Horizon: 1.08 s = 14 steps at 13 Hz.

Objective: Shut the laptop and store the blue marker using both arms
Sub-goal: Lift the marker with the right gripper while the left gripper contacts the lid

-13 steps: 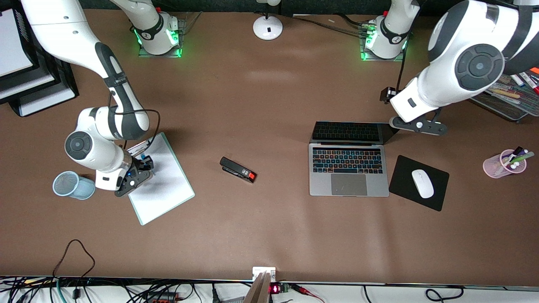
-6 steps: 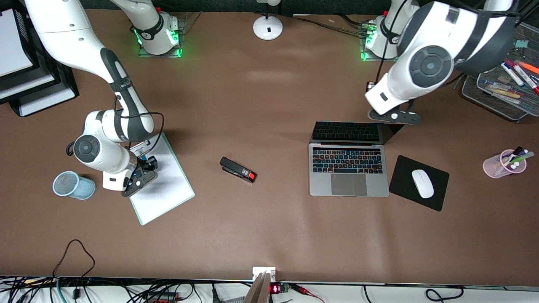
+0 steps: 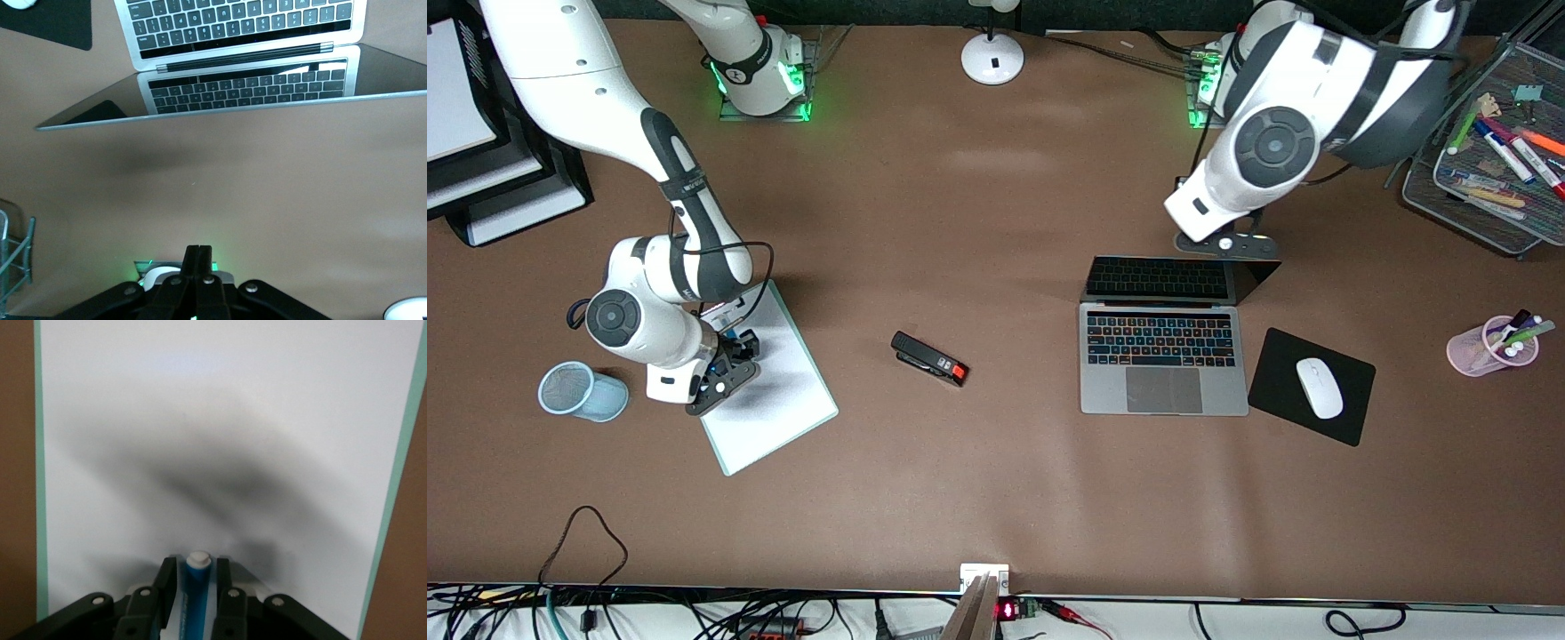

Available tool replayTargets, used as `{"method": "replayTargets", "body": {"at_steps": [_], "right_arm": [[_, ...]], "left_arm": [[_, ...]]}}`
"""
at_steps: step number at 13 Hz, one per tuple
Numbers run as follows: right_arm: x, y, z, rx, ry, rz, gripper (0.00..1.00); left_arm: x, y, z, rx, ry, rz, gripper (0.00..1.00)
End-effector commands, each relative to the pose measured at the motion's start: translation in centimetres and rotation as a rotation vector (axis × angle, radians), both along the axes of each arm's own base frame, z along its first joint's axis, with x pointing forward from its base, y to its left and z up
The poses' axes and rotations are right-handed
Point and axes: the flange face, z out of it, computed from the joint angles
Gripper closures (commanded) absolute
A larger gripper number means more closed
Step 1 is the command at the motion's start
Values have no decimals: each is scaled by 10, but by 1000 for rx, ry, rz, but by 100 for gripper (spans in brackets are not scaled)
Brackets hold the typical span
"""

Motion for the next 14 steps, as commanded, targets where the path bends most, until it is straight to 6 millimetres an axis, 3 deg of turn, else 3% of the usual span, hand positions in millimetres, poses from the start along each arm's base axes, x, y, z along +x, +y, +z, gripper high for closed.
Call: {"method": "replayTargets", "body": {"at_steps": [1,7,11,12,14], "right_arm": [[1,0,-1,8,-9,14,76],[0,-1,-6,8,-2,15,77],[2,0,-4,9,-5,11,100],[5,1,1,8,-15,8,100],[18,3,35,12,-21,10,100]], "left_arm": [[-20,-17,-28,2,-61,17,100],[-12,-17,-50,-27,-122,32,100],[-11,-18,-71,-50,-145,34,100],[-10,-20,-70,-52,-150,31,100],[-5,-17,-72,-16,-193,-17,100]]}}
